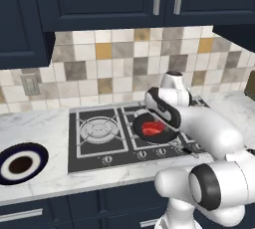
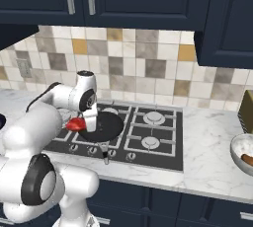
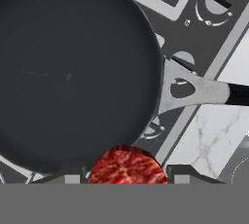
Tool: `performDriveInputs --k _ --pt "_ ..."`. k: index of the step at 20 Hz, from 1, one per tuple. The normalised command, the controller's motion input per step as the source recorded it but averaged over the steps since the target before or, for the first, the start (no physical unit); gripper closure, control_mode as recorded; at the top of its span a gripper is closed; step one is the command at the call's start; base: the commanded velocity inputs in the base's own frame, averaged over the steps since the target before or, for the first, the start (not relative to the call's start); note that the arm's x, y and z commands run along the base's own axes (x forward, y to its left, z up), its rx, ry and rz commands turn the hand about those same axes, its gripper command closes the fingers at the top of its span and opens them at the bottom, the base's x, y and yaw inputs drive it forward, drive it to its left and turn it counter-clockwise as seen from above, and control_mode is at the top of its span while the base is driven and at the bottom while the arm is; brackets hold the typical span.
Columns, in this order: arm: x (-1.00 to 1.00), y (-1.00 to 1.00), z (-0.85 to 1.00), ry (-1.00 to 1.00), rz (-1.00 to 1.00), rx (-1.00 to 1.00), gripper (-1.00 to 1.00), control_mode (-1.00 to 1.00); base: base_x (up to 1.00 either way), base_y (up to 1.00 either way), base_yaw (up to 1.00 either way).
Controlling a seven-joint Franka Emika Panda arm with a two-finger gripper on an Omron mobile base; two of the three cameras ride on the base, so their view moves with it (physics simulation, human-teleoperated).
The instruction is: Place the steak on the plate and place the potato on the same plate.
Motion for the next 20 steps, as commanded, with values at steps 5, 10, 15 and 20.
performDriveInputs --k 5,10,15,20 --pt "-0.37 -0.15 0.59 0.00 0.00 0.00 1.00 -1.00 0.00 0.00 0.00" --pt "-0.30 -0.21 0.48 0.00 0.00 0.00 1.00 -1.00 0.00 0.00 0.00" --pt "-0.42 -0.45 0.09 0.00 0.00 -0.03 1.00 -1.00 0.00 0.00 0.00" --pt "-0.46 -0.25 0.00 0.00 0.00 -0.04 1.00 -1.00 0.00 0.00 0.00"
